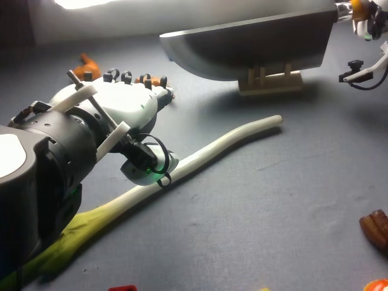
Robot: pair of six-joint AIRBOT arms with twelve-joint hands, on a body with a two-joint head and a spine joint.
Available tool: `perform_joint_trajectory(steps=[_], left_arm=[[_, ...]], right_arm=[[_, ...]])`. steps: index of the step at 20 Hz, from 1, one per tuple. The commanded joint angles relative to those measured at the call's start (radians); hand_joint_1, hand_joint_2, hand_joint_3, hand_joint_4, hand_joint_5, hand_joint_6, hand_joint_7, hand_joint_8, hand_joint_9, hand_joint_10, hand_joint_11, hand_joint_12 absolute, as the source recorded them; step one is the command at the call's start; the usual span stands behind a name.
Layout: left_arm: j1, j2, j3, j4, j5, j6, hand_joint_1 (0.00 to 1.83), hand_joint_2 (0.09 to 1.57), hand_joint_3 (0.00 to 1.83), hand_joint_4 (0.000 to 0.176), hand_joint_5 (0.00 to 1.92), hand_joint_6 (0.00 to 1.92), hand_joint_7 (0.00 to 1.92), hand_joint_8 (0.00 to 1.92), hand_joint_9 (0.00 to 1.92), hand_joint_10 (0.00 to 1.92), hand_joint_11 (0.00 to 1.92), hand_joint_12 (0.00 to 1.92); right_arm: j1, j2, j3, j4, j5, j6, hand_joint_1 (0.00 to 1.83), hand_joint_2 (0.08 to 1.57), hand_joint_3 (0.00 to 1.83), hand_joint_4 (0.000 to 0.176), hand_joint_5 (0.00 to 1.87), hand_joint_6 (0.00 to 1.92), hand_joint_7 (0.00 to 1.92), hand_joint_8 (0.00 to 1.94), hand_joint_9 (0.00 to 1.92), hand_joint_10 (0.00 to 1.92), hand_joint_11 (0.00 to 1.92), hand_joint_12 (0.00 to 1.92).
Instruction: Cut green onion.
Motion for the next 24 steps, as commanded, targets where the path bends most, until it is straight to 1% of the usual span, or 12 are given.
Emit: perform_joint_trajectory(steps=[1,8,9,10,11,14,15,16,20,21,22,24], left_arm=[[-0.006,0.002,-0.001,0.082,0.014,0.004,0.55,1.31,0.00,0.025,0.10,0.00,0.09,0.00,0.05,0.00,0.00,0.31],[-0.008,0.002,-0.008,0.083,0.014,0.004,0.54,1.31,0.00,0.028,0.10,0.01,0.12,0.01,0.09,0.00,0.00,0.31],[-0.008,0.002,-0.009,0.084,0.014,0.004,0.54,1.31,0.00,0.025,0.09,0.00,0.11,0.00,0.08,0.00,0.00,0.32],[-0.008,0.002,-0.010,0.084,0.014,0.004,0.53,1.31,0.00,0.033,0.07,0.00,0.10,0.00,0.07,0.00,0.00,0.28],[-0.008,0.002,-0.011,0.085,0.014,0.004,0.50,1.32,0.00,0.038,0.06,0.00,0.11,0.01,0.07,0.00,0.00,0.25],[-0.008,0.002,-0.012,0.087,0.014,0.004,0.54,1.31,0.00,0.029,0.08,0.01,0.11,0.00,0.09,0.01,0.00,0.28],[-0.008,0.002,-0.012,0.087,0.014,0.004,0.53,1.31,0.00,0.025,0.07,0.00,0.10,0.00,0.07,0.00,0.00,0.25],[-0.008,0.002,-0.012,0.087,0.014,0.004,0.53,1.31,0.00,0.027,0.07,0.00,0.11,0.01,0.08,0.01,0.00,0.25],[-0.008,0.002,-0.012,0.090,0.014,0.004,0.54,1.30,0.00,0.025,0.09,0.01,0.11,0.00,0.08,0.00,0.00,0.30],[-0.008,0.002,-0.011,0.090,0.014,0.004,0.55,1.30,0.00,0.025,0.09,0.00,0.10,0.00,0.07,0.00,0.00,0.29],[-0.008,0.002,-0.010,0.090,0.014,0.004,0.58,1.30,0.00,0.028,0.09,0.00,0.10,0.00,0.07,0.00,0.00,0.29],[-0.013,0.003,-0.008,0.087,0.014,0.004,0.56,1.30,0.00,0.027,0.09,0.00,0.10,0.00,0.07,0.00,0.00,0.27]], right_arm=[[0.003,0.007,0.014,0.004,0.137,0.003,1.64,0.74,0.87,0.176,1.31,1.92,1.54,1.94,1.63,1.92,1.67,1.92],[-0.017,0.004,0.018,-0.005,0.137,-0.002,1.62,0.85,0.60,0.176,1.17,1.92,1.36,1.94,1.48,1.92,1.51,1.92],[-0.019,0.004,0.018,-0.006,0.137,-0.002,1.62,0.82,0.63,0.129,1.08,1.92,1.31,1.94,1.43,1.92,1.46,1.92],[-0.020,0.004,0.018,-0.012,0.138,-0.002,1.61,0.82,0.62,0.016,1.02,1.92,1.28,1.94,1.40,1.92,1.43,1.92],[-0.020,0.004,0.018,-0.015,0.139,-0.002,1.59,0.83,0.60,0.000,0.98,1.92,1.23,1.94,1.35,1.92,1.38,1.92],[-0.020,0.006,0.020,-0.021,0.140,-0.002,1.53,0.93,0.42,0.000,0.78,1.92,1.04,1.94,1.16,1.92,1.17,1.92],[-0.020,0.007,0.020,-0.024,0.140,-0.002,1.24,0.87,0.90,0.000,0.66,1.78,0.85,1.94,1.08,1.92,1.07,1.92],[-0.020,0.007,0.020,-0.026,0.143,-0.002,1.18,0.86,0.99,0.000,0.63,1.74,0.81,1.94,1.03,1.92,1.02,1.92],[-0.025,0.013,0.020,-0.043,0.151,0.000,1.14,1.12,0.44,0.000,0.69,1.46,0.55,1.87,0.50,1.92,0.56,1.92],[-0.027,0.014,0.020,-0.045,0.152,0.002,1.28,1.03,0.28,0.000,0.36,1.41,0.20,1.83,0.23,1.92,0.34,1.92],[-0.030,0.016,0.020,-0.046,0.152,0.005,1.29,0.99,0.14,0.000,0.13,0.92,0.11,1.34,0.04,1.73,0.04,1.92],[-0.035,0.020,0.019,-0.049,0.152,0.006,1.27,0.99,0.11,0.000,0.12,0.69,0.12,1.11,0.01,1.61,0.01,1.92]])
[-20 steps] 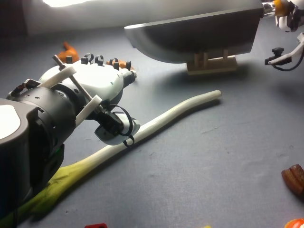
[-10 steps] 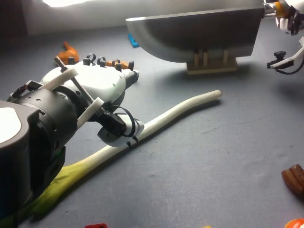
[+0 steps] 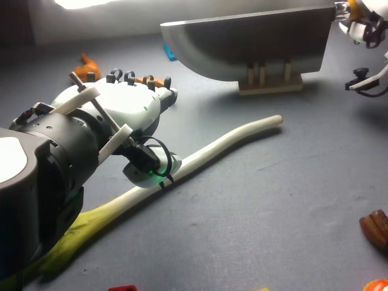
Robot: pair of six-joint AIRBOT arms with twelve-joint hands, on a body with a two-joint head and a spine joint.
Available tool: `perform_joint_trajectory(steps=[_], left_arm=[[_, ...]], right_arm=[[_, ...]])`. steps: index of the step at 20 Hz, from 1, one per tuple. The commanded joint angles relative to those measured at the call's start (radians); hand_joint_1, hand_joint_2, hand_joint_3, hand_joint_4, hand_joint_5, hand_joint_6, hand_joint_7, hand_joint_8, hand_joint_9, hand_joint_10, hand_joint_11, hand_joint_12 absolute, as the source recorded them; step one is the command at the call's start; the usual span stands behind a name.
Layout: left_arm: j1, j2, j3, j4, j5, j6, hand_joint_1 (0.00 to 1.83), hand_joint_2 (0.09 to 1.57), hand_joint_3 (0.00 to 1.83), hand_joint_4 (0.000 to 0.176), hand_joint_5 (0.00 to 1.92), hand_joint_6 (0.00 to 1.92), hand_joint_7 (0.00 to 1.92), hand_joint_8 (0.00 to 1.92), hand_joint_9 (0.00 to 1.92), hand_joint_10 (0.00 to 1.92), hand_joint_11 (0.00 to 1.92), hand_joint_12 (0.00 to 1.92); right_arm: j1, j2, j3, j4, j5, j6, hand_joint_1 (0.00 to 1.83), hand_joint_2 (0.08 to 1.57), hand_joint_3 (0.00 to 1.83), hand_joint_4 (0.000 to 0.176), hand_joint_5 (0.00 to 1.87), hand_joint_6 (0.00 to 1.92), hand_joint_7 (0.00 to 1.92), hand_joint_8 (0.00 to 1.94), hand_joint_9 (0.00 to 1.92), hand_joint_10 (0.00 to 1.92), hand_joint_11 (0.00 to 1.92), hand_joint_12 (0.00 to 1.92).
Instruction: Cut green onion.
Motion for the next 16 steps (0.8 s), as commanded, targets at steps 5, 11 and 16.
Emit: perform_joint_trajectory(steps=[5,11,16], left_arm=[[-0.018,-0.004,0.005,0.061,0.015,0.004,0.55,1.30,0.00,0.026,0.10,0.00,0.10,0.00,0.07,0.00,0.00,0.31],[-0.026,-0.005,-0.017,0.053,0.015,0.003,0.55,1.31,0.00,0.024,0.06,0.00,0.07,0.00,0.06,0.00,0.00,0.25],[-0.033,-0.006,-0.053,0.062,0.015,0.003,0.55,1.30,0.00,0.021,0.10,0.01,0.10,0.00,0.07,0.00,0.00,0.24]], right_arm=[[-0.011,0.031,-0.001,-0.024,0.130,0.009,1.14,0.90,0.02,0.043,0.00,0.05,0.01,0.09,0.00,0.19,0.00,0.68],[-0.033,0.122,-0.125,-0.070,0.117,0.031,0.94,0.80,0.00,0.063,0.00,0.00,0.00,0.00,0.00,0.00,0.00,0.00],[-0.030,0.232,-0.276,-0.132,0.133,0.027,0.91,0.82,0.00,0.044,0.00,0.00,0.00,0.00,0.00,0.00,0.00,0.00]])
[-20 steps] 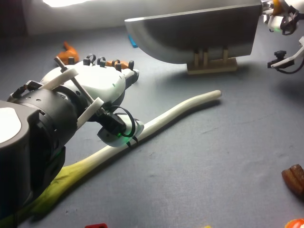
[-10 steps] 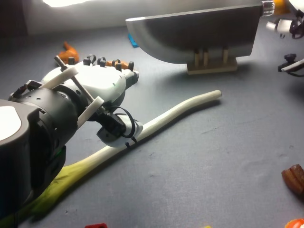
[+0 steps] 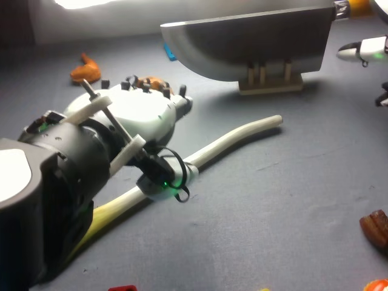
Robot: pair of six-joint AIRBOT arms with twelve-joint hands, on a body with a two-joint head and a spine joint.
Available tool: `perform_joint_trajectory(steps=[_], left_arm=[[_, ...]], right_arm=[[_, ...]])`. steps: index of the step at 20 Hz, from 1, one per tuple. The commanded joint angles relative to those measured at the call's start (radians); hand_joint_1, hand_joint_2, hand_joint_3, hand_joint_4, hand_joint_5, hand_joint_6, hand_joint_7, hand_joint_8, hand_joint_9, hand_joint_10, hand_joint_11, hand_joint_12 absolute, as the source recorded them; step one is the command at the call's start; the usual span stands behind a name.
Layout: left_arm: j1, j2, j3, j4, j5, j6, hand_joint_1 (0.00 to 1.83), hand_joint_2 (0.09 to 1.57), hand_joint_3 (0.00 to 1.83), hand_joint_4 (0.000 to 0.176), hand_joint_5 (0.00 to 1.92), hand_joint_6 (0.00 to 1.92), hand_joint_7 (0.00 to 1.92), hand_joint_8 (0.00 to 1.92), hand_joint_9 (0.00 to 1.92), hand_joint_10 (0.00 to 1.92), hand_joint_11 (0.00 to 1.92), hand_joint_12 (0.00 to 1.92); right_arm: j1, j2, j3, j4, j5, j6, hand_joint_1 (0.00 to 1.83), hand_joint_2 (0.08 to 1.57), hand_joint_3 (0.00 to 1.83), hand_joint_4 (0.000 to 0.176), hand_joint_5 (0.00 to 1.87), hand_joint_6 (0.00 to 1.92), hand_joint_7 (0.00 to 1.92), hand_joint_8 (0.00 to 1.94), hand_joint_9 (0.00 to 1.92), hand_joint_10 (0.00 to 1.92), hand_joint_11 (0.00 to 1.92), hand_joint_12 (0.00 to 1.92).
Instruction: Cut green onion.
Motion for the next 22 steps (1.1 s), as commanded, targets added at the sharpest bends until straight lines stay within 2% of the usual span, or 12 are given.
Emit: perform_joint_trajectory(steps=[1,6,7,8,10,12,13,15,16,17,18,22], left_arm=[[-0.018,-0.003,-0.004,0.076,0.012,0.001,0.53,1.31,0.00,0.023,0.09,0.00,0.10,0.00,0.07,0.00,0.00,0.24],[-0.038,-0.005,-0.010,0.083,0.004,0.001,0.48,1.29,0.00,0.022,0.13,0.01,0.16,0.01,0.10,0.01,0.00,0.31],[-0.039,-0.005,-0.010,0.083,0.004,0.001,0.45,1.28,0.00,0.025,0.15,0.01,0.21,0.02,0.14,0.02,0.00,0.38],[-0.039,-0.005,-0.010,0.083,0.004,0.001,0.45,1.28,0.00,0.025,0.15,0.01,0.21,0.02,0.14,0.02,0.00,0.38],[-0.039,-0.005,-0.009,0.083,0.004,0.001,0.38,1.27,0.00,0.000,0.31,0.02,0.48,0.02,0.44,0.07,0.00,1.01],[-0.038,-0.005,-0.009,0.087,0.004,0.001,0.31,1.28,0.00,0.000,0.55,0.04,0.69,0.02,0.66,0.06,0.11,1.21],[-0.038,-0.005,-0.009,0.088,0.004,0.001,0.21,1.31,0.00,0.000,0.73,0.05,0.87,0.04,0.84,0.12,0.24,1.32],[-0.039,-0.005,-0.007,0.091,0.004,0.001,0.17,1.32,0.00,0.000,0.83,0.04,0.98,0.04,0.89,0.27,0.28,1.46],[-0.042,-0.005,-0.007,0.094,0.004,0.001,0.32,1.30,0.00,0.000,0.89,0.78,1.00,0.88,0.79,1.34,0.52,1.78],[-0.043,-0.005,-0.006,0.095,0.004,0.001,0.28,1.31,0.00,0.000,0.80,1.21,0.95,1.32,0.82,1.60,0.58,1.87],[-0.043,-0.005,-0.006,0.095,0.004,0.001,0.17,1.35,0.01,0.000,0.82,1.63,1.01,1.67,0.96,1.86,0.78,1.91],[-0.043,-0.005,-0.005,0.098,-0.002,0.002,0.11,1.41,0.01,0.000,1.01,1.92,1.14,1.90,1.18,1.92,1.11,1.92]], right_arm=[[0.008,0.031,-0.017,-0.008,0.153,0.002,0.84,0.81,0.00,0.036,0.00,0.00,0.00,0.00,0.00,0.00,0.00,0.00],[0.061,0.180,-0.208,-0.085,0.152,-0.003,0.45,0.94,0.05,0.001,0.03,0.01,0.09,0.03,0.04,0.01,0.00,0.00],[0.064,0.193,-0.224,-0.096,0.152,-0.006,0.38,1.02,0.03,0.000,0.18,0.05,0.24,0.05,0.15,0.08,0.00,0.40],[0.068,0.223,-0.263,-0.115,0.152,-0.009,0.38,1.02,0.03,0.000,0.18,0.05,0.24,0.05,0.15,0.08,0.00,0.40],[0.070,0.296,-0.355,-0.156,0.152,-0.009,0.27,1.14,0.02,0.000,0.59,0.20,0.68,0.13,0.53,0.39,0.00,1.44],[0.069,0.355,-0.433,-0.200,0.135,-0.009,0.23,1.16,0.00,0.000,0.81,0.44,0.87,0.52,0.58,1.12,0.17,1.72],[0.069,0.370,-0.455,-0.212,0.127,-0.009,0.23,1.16,0.00,0.000,0.79,0.89,0.85,1.00,0.62,1.40,0.28,1.88],[0.069,0.396,-0.496,-0.249,0.121,-0.009,0.17,1.18,0.01,0.000,0.76,1.13,0.85,1.19,0.64,1.50,0.32,1.91],[0.069,0.410,-0.519,-0.265,0.120,-0.010,0.02,1.21,0.01,0.000,1.09,1.62,1.21,1.63,1.11,1.89,0.93,1.92],[0.069,0.421,-0.536,-0.274,0.116,-0.010,0.00,1.22,0.01,0.026,1.21,1.71,1.31,1.73,1.27,1.91,1.16,1.92],[0.069,0.432,-0.553,-0.289,0.111,-0.010,0.00,1.22,0.00,0.146,1.30,1.78,1.40,1.81,1.40,1.92,1.35,1.92],[0.069,0.467,-0.612,-0.329,0.110,-0.011,0.00,1.25,0.01,0.176,1.30,1.78,1.37,1.85,1.38,1.92,1.39,1.92]])
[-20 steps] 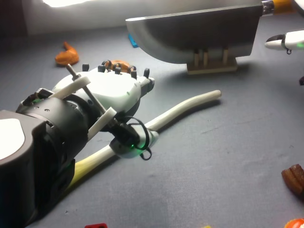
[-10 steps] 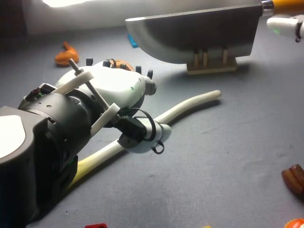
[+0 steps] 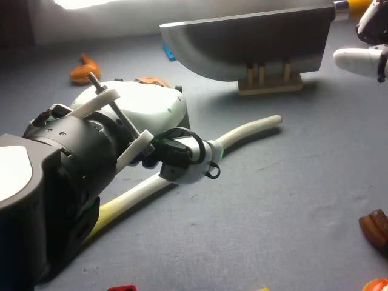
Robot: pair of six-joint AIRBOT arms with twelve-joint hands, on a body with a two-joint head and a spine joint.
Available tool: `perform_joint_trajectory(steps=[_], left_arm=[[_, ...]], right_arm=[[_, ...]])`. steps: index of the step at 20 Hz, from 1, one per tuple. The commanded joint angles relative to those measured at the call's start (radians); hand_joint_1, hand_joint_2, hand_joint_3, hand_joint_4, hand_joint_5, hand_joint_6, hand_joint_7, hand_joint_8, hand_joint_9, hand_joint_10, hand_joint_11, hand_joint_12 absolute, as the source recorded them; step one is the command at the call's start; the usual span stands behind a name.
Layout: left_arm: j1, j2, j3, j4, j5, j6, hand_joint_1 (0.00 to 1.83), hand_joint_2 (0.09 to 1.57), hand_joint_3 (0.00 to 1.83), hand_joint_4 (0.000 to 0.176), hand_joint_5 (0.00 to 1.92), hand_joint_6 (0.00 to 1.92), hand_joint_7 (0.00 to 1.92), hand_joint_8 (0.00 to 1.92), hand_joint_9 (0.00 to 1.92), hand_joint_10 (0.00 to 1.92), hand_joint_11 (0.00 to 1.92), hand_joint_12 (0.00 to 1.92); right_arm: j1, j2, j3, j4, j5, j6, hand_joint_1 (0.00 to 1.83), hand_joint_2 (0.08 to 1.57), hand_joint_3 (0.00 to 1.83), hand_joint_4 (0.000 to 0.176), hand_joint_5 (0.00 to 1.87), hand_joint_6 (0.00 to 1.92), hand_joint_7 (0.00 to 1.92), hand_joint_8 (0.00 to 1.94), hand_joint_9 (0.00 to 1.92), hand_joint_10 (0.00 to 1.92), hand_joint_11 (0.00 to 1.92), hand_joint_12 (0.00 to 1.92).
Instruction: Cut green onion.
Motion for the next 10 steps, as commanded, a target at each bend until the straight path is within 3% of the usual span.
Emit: perform_joint_trajectory(steps=[1,7,10], left_arm=[[-0.014,-0.001,0.002,0.081,0.007,0.002,0.13,1.41,0.01,0.000,1.04,1.92,1.16,1.92,1.20,1.92,1.13,1.92],[-0.015,-0.002,-0.001,0.075,0.007,0.002,0.02,1.44,0.01,0.000,0.98,1.92,1.12,1.92,1.15,1.92,1.08,1.92],[-0.015,-0.002,0.000,0.075,0.007,0.002,0.09,1.43,0.00,0.000,0.97,1.92,1.11,1.91,1.12,1.92,1.04,1.92]], right_arm=[[0.011,0.009,-0.003,0.011,0.115,-0.002,0.02,1.26,0.01,0.176,1.28,1.86,1.36,1.90,1.37,1.92,1.37,1.92],[0.007,0.010,-0.012,-0.059,0.114,0.010,0.07,1.27,0.01,0.176,1.23,1.92,1.30,1.94,1.30,1.92,1.30,1.92],[0.006,0.010,-0.012,-0.108,0.113,0.033,0.06,1.28,0.01,0.176,1.26,1.92,1.33,1.94,1.31,1.92,1.31,1.92]])
